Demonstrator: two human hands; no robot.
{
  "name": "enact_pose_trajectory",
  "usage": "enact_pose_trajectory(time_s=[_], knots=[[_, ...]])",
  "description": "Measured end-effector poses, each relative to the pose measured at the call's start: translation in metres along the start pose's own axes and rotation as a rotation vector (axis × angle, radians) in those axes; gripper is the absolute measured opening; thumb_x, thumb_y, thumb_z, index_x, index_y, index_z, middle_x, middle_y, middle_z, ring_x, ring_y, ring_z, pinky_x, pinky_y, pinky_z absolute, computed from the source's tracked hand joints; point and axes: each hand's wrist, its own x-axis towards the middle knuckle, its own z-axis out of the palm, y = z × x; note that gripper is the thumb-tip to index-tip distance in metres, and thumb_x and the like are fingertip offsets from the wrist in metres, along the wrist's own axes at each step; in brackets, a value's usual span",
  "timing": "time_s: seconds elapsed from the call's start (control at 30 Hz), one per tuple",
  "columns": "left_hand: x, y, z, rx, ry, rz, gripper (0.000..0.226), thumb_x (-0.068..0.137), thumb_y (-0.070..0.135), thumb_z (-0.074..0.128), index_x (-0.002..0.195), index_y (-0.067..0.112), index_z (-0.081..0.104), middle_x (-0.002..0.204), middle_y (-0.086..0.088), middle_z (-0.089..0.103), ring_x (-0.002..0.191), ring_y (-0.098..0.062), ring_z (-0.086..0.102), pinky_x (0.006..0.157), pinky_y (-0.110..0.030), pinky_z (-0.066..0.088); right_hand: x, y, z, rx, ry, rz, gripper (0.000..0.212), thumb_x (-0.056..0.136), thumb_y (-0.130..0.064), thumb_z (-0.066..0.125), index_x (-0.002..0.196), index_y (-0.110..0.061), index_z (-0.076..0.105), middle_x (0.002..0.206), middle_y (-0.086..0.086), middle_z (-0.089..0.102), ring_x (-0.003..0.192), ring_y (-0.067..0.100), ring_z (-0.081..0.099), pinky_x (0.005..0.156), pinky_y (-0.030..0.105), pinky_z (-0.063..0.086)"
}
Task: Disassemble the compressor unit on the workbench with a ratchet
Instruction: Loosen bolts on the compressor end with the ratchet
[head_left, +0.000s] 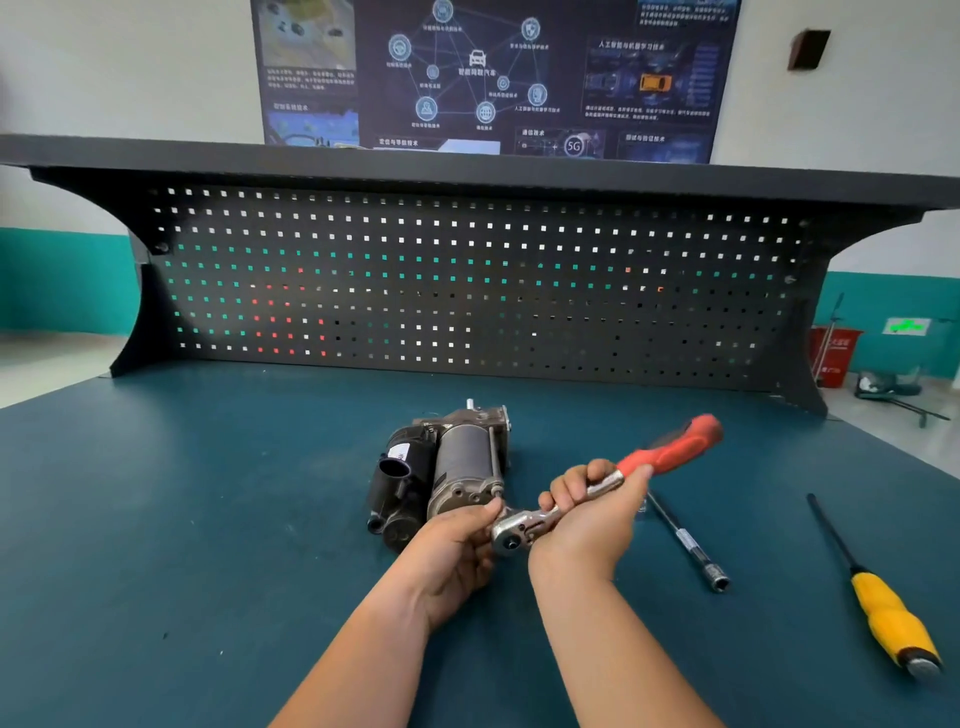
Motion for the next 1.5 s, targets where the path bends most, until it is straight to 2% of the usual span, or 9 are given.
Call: enact_pose_trajectory(time_s=[0.17,0.3,0.4,0.5,0.57,1.03,1.3,1.43,1.5], knots=[[-0.007,0.006,0.001,0.096,0.024,0.049,0.015,0.071,0.024,0.067,0.058,0.016,0.064,0.051,0.005,0.053,0.04,-0.005,0.042,0.039,-0.016,0.031,-0.011,0.007,0.005,-0.286,-0.25,-0.214,0.042,0.094,-0.046,0.03,0.064,-0.017,0.036,0.045,-0.009,0.032,0.041,0.009,0.027,0.042,0.021,0.028],[-0.01,0.006,0.0,0.628,0.412,0.645,0.033,0.083,0.014,0.068,0.053,0.022,0.056,0.043,0.011,0.05,0.042,-0.001,0.042,0.043,-0.012,0.033,-0.014,0.009,0.006,-0.334,-0.314,-0.243,0.04,0.089,-0.048,0.031,0.067,-0.015,0.038,0.047,-0.009,0.032,0.043,0.009,0.028,0.043,0.019,0.028],[-0.013,0.009,-0.003,0.842,0.554,1.026,0.022,0.081,0.006,0.058,0.09,0.024,0.065,0.085,0.017,0.064,0.082,0.002,0.054,0.074,-0.01,0.04,-0.01,0.006,0.005,-0.307,-0.234,-0.205,0.043,0.101,-0.044,0.028,0.07,-0.017,0.039,0.048,-0.01,0.032,0.042,0.008,0.028,0.043,0.019,0.028],[-0.002,0.004,-0.005,1.222,0.385,0.818,0.063,0.082,-0.004,0.049,0.14,0.016,0.039,0.146,0.007,0.034,0.139,-0.011,0.021,0.109,-0.013,0.01,-0.004,0.004,0.005,-0.258,-0.176,-0.17,0.041,0.101,-0.044,0.028,0.071,-0.018,0.039,0.047,-0.01,0.031,0.04,0.007,0.027,0.038,0.018,0.027],[0.004,-0.002,-0.003,1.334,0.316,0.72,0.064,0.085,0.001,0.047,0.145,0.018,0.031,0.154,0.005,0.019,0.144,-0.013,0.008,0.114,-0.019,0.006,-0.002,0.002,0.006,-0.243,-0.163,-0.154,0.042,0.101,-0.044,0.028,0.071,-0.018,0.04,0.047,-0.01,0.031,0.039,0.007,0.027,0.037,0.018,0.027],[-0.002,-0.012,0.013,1.251,0.242,0.841,0.067,0.072,0.02,0.067,0.136,0.02,0.046,0.139,0.011,0.038,0.137,-0.012,0.024,0.11,-0.015,0.015,0.003,-0.022,0.01,-0.482,-0.346,-0.155,0.04,0.101,-0.04,0.03,0.068,-0.018,0.035,0.046,-0.011,0.029,0.039,0.005,0.024,0.036,0.018,0.023],[-0.009,-0.014,0.019,0.958,0.356,1.085,0.044,0.067,0.001,0.055,0.102,0.027,0.062,0.102,0.012,0.05,0.098,-0.004,0.043,0.089,-0.005,0.03,0.013,-0.031,-0.004,-0.271,-0.246,-0.033,0.047,0.1,-0.048,0.027,0.065,-0.019,0.038,0.044,-0.009,0.03,0.036,0.006,0.025,0.035,0.017,0.026],[-0.015,-0.008,0.018,0.389,0.259,0.614,0.009,0.081,0.015,0.059,0.072,0.014,0.058,0.06,0.002,0.06,0.042,-0.011,0.047,0.046,-0.022,0.039,0.014,-0.029,-0.002,-0.312,-0.287,-0.065,0.046,0.101,-0.045,0.027,0.066,-0.017,0.037,0.043,-0.006,0.031,0.036,0.005,0.025,0.034,0.017,0.025],[-0.015,-0.01,0.023,0.444,0.135,0.337,0.034,0.085,0.038,0.064,0.066,0.01,0.057,0.058,-0.008,0.062,0.04,-0.016,0.053,0.041,-0.018,0.033,0.014,-0.028,-0.002,-0.319,-0.316,-0.077,0.045,0.101,-0.044,0.027,0.067,-0.016,0.037,0.043,-0.006,0.032,0.036,0.005,0.026,0.034,0.017,0.026]])
